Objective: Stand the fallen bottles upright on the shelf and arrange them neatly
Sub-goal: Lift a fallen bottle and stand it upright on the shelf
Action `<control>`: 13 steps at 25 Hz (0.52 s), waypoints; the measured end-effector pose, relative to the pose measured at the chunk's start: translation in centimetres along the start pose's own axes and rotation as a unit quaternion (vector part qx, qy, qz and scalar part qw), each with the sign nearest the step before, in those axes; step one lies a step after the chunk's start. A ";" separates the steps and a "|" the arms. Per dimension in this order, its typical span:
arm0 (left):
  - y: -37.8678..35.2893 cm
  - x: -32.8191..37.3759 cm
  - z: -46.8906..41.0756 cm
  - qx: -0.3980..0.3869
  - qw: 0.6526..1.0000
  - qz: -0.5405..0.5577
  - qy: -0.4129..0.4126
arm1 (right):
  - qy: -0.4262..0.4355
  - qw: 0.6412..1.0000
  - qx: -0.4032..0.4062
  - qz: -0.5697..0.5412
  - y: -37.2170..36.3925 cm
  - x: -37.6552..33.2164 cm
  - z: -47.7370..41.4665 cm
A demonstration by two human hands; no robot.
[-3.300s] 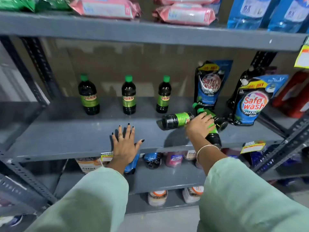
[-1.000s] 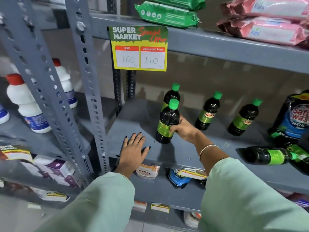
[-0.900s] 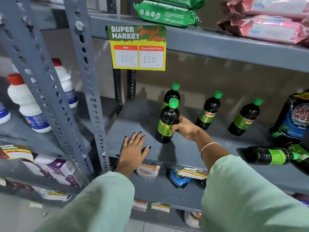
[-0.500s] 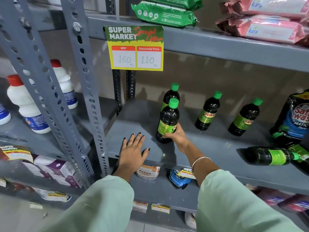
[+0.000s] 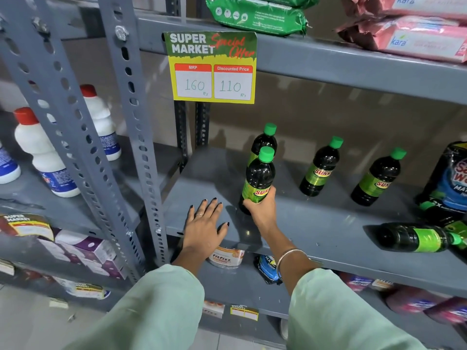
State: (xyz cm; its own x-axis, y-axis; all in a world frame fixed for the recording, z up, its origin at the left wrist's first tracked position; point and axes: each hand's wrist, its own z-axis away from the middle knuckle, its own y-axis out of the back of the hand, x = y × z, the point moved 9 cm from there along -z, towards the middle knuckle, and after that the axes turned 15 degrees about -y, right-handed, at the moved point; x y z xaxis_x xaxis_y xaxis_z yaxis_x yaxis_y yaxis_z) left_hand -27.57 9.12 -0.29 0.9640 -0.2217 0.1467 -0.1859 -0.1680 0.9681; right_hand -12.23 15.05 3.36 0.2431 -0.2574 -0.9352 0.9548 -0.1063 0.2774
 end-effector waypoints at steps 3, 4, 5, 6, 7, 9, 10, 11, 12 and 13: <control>0.0 0.1 -0.1 0.000 1.000 0.001 0.001 | 0.019 0.998 0.045 0.028 0.4 -0.4 0.1; 0.0 0.1 -0.1 0.000 1.000 0.000 0.001 | 0.029 0.997 0.054 0.039 0.4 -0.7 0.1; 0.1 0.1 -0.1 0.000 1.000 0.000 0.000 | 0.036 0.997 0.052 0.043 0.4 -0.8 0.0; 0.1 0.1 -0.1 0.000 1.000 -0.001 -0.002 | 0.040 0.997 0.041 0.041 0.3 -0.8 0.0; 0.1 0.1 0.0 0.000 1.000 -0.002 -0.003 | 0.044 0.998 0.030 0.040 0.1 -0.6 0.0; 0.1 0.1 0.1 -0.002 1.000 -0.001 -0.003 | 0.041 0.998 0.026 0.050 0.0 -0.5 0.0; 0.1 0.0 0.1 -0.003 1.000 0.001 -0.002 | 0.039 0.997 0.035 0.055 0.1 -0.5 -0.1; 0.0 0.0 0.0 -0.003 1.000 0.003 -0.001 | 0.038 0.996 0.044 0.061 0.3 -0.5 -0.2; 0.0 0.0 0.0 -0.003 1.000 0.003 -0.002 | 0.036 0.996 0.046 0.064 0.3 -0.6 -0.2; -0.1 0.0 0.1 -0.002 1.000 0.002 -0.004 | 0.039 0.996 0.044 0.067 0.3 -0.7 -0.1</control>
State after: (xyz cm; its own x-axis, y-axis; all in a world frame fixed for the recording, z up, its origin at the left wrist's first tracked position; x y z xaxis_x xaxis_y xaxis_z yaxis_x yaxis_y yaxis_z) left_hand -27.58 9.08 -0.36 0.9618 -0.2297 0.1491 -0.1890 -0.1631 0.9683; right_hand -12.08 15.27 4.07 0.3833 -0.1999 -0.9018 0.8951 -0.1603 0.4160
